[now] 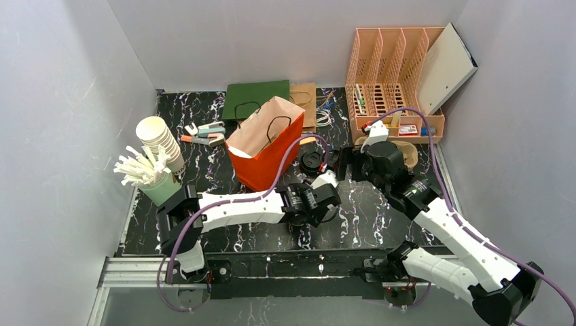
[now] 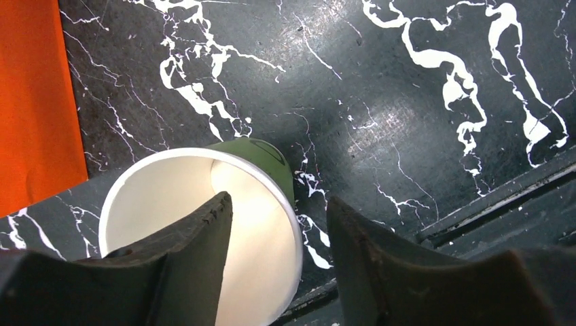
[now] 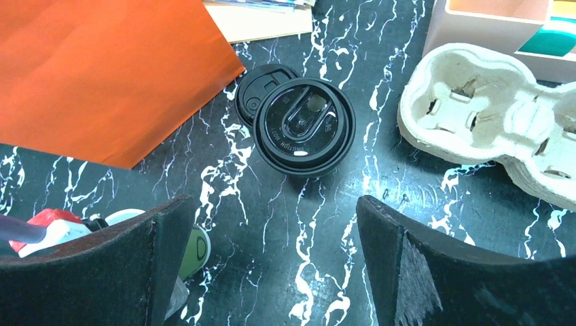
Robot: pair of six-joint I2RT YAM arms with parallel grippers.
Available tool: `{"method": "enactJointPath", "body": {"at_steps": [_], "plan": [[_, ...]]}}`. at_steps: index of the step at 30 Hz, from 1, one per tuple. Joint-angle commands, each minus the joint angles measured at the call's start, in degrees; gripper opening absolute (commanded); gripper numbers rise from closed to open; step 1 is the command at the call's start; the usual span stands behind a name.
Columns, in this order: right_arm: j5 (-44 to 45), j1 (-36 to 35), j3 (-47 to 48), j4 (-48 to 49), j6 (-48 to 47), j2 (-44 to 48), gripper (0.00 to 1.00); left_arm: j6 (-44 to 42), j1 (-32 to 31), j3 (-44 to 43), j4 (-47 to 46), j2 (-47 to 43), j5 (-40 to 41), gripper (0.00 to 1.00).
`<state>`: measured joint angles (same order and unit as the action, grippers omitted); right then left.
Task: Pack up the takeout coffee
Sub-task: Place the coffee cup at the center of the board.
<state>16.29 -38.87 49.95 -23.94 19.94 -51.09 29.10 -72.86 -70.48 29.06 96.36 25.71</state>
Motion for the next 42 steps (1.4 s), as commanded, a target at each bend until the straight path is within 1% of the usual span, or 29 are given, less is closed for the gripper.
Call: {"method": "enactJointPath", "body": {"at_steps": [1, 4, 8, 9, 10, 11, 14, 15, 16, 17, 22, 27, 31, 34, 37, 40, 42], "plan": [[-0.81, -0.24, 2.61, 0.13, -0.34, 0.08, 0.98, -1.74, -0.07, -4.75, 3.53, -2.54, 0.31, 0.54], [-0.83, -0.24, 2.35, 0.3, -0.45, 0.2, 0.98, -0.38, -0.23, -5.8, 7.39, -6.16, 0.3, 0.56], [-1.01, -0.24, 1.91, 0.84, -0.56, -0.19, 0.98, 1.96, -0.35, -4.93, 11.39, -13.86, 1.15, 0.65], [-1.12, -0.24, 1.82, 0.97, -0.53, -0.37, 0.98, 2.71, -0.35, -4.45, 12.78, -16.22, 2.18, 0.65], [-1.21, -0.24, 1.75, 1.12, -0.52, -0.5, 0.98, 3.35, -0.29, -3.77, 13.68, -17.8, 3.09, 0.63], [-1.39, -0.24, 1.61, 1.36, -0.48, -0.57, 0.98, 3.94, -0.27, -2.81, 14.15, -18.95, 4.54, 0.55], [-2.09, -0.24, 1.14, 2.35, -0.19, -0.76, 0.98, 5.15, 0.54, 1.04, 14.86, -20.57, 9.46, 0.18], [-2.41, -0.24, 1.11, 2.59, -0.1, -0.92, 0.98, 5.46, 1.07, 2.02, 14.7, -20.53, 10.8, 0.09], [-2.69, -0.24, 1.19, 2.59, -0.04, -1.09, 0.98, 5.47, 1.44, 3.07, 13.97, -20.43, 12.28, 0.02], [-2.83, -0.24, 1.27, 2.62, 0.12, -1.18, 0.98, 5.37, 1.79, 4.21, 12.99, -20.35, 13.69, 0.0], [-3.54, -0.24, 2.03, 2.73, 0.14, -1.76, 0.98, 5.69, 4.14, 10.37, 7.82, -20.42, 20.86, 0.0], [-3.51, -0.24, 2.94, 2.09, -0.41, -2.15, 0.98, 3.12, 9.06, 19.53, -3.61, -21.63, 17.42, 0.0], [-3.54, -0.24, 2.88, 2.22, -0.31, -1.71, 0.97, -3.84, 12.34, 24.19, -13.85, -20.46, 14.06, 0.0], [-3.76, -0.24, 2.85, 2.37, -0.21, -1.7, 0.98, -7.74, 14.07, 25.76, -19.82, -17.42, 13.79, 0.0], [-3.61, -0.24, 2.97, 2.17, -0.26, -1.87, 0.98, -9.02, 15.6, 26.07, -24.35, -14.71, 16.17, 0.0], [-3.53, -0.28, 2.91, 1.99, -0.27, -1.85, 0.98, -7.33, 18.95, 26.36, -27.13, -11.98, 20.17, 0.0], [-3.39, -0.24, 2.73, 2.04, -0.37, -1.74, 0.98, -6.55, 20.73, 26.76, -28.67, -10.28, 24.22, 0.0]]}}
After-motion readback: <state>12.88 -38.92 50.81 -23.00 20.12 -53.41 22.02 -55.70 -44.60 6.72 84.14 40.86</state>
